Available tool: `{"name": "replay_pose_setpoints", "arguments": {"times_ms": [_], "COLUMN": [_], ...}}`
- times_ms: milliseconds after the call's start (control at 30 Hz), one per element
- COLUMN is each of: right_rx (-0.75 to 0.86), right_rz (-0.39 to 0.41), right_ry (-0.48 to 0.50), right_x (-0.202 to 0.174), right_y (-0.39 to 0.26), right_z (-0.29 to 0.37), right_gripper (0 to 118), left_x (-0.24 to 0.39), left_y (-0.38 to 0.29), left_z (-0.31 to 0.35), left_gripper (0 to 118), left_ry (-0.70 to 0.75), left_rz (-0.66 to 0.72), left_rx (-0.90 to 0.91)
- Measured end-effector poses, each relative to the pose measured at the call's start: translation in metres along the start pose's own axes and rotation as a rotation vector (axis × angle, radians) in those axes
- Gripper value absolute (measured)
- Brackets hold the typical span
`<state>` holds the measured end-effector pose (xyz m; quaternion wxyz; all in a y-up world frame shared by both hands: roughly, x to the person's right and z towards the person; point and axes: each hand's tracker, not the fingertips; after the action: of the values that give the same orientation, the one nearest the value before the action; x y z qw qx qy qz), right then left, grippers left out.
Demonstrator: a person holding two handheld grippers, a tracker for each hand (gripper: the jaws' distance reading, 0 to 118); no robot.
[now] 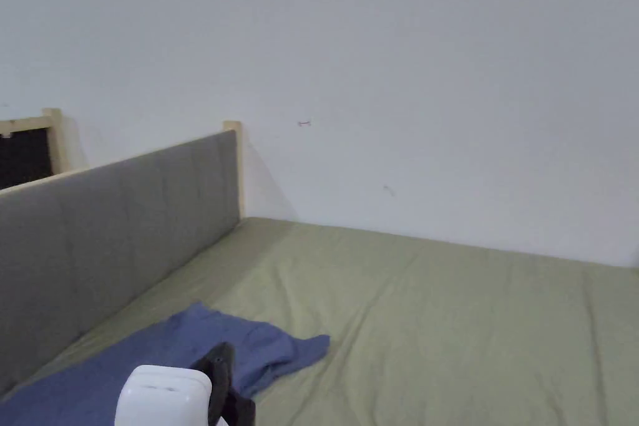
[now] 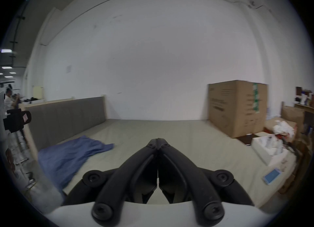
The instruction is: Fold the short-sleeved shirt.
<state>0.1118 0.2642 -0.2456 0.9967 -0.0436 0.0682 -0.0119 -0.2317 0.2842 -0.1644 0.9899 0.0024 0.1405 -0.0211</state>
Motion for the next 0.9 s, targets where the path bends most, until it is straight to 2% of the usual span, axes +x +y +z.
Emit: {"name": "replay_pose_setpoints", "arguments": {"times_ms": [100, 233, 400, 500, 533, 600, 667, 700, 767, 833, 867, 900], "right_rx": [-0.018, -0.025, -0.061, -0.098, -0.101, -0.112, -0.162, -0.200, -0.269, -0.325, -0.359, -0.384], "right_rz": [-0.030, -0.034, 0.000, -0.064, -0.078, -0.078, -0.096, -0.121, -0.183, -0.200, -0.185, -0.177], "right_ry": [0.143, 0.253, 0.296, 0.323, 0.330, 0.309, 0.268, 0.271, 0.298, 0.287, 0.263, 0.244], "right_x": [-0.046, -0.089, -0.098, -0.085, -0.079, -0.073, -0.066, -0.063, -0.057, -0.053, -0.052, -0.051], "right_y": [0.001, 0.004, 0.013, 0.024, 0.026, 0.027, 0.023, 0.020, 0.010, -0.002, -0.010, -0.017], "right_z": [-0.020, -0.029, -0.033, -0.032, -0.033, -0.039, -0.050, -0.056, -0.068, -0.078, -0.084, -0.089], "right_gripper": [0, 0, 0, 0, 0, 0, 0, 0, 0, 0, 0, 0], "left_x": [-0.052, -0.087, -0.093, -0.098, -0.107, -0.128, -0.156, -0.166, -0.179, -0.177, -0.177, -0.177], "left_y": [0.001, -0.003, -0.004, 0.022, 0.034, 0.050, 0.042, 0.031, -0.010, -0.048, -0.068, -0.082], "left_z": [0.020, 0.035, 0.033, 0.007, -0.018, -0.082, -0.173, -0.213, -0.287, -0.341, -0.367, -0.386], "left_gripper": [0, 0, 0, 0, 0, 0, 0, 0, 0, 1, 19, 62], "left_ry": [0.165, 0.233, 0.225, 0.205, 0.163, 0.022, -0.146, -0.177, -0.119, -0.016, -0.019, -0.002], "left_rz": [-0.009, 0.033, 0.064, 0.087, 0.102, 0.113, 0.233, 0.283, 0.331, 0.174, 0.125, 0.113], "left_rx": [0.006, -0.016, -0.017, 0.007, -0.041, -0.245, -0.559, -0.685, -0.888, -0.992, -1.053, -1.098]}}
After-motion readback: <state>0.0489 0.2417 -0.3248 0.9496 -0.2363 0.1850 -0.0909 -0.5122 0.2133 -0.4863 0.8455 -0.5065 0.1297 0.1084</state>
